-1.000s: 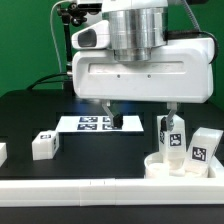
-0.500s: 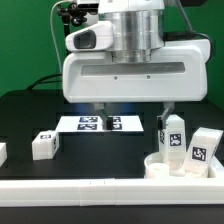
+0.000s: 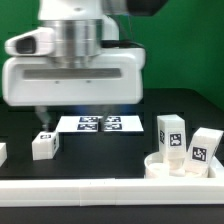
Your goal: Assemble stool
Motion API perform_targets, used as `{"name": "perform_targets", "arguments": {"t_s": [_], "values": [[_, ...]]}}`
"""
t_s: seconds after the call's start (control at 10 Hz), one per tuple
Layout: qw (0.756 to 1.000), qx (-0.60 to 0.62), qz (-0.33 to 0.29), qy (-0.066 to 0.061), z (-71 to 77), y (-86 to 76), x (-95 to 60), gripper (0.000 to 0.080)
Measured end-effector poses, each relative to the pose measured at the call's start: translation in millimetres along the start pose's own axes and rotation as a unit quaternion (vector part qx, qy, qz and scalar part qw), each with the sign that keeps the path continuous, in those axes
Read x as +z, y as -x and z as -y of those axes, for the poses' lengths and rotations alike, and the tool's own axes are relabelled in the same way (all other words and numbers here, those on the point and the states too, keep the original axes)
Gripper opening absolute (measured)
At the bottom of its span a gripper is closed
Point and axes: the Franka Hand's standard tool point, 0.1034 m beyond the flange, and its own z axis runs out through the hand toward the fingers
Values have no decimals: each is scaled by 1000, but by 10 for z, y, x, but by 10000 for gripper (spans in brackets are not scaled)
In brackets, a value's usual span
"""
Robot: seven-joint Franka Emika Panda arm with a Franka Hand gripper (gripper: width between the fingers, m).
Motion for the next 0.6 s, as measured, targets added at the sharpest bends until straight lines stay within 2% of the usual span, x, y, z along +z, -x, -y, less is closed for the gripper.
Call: {"name": "perform_targets", "arguments": {"t_s": [0.2, 0.4, 0.5, 0.6], "values": [[1000, 1, 2, 1, 82, -3, 11, 649], [1000, 2, 3, 1, 42, 10, 26, 649], [1000, -13, 8, 3, -73, 77, 85, 649], [1000, -15, 12, 8, -271, 187, 152, 649]]}}
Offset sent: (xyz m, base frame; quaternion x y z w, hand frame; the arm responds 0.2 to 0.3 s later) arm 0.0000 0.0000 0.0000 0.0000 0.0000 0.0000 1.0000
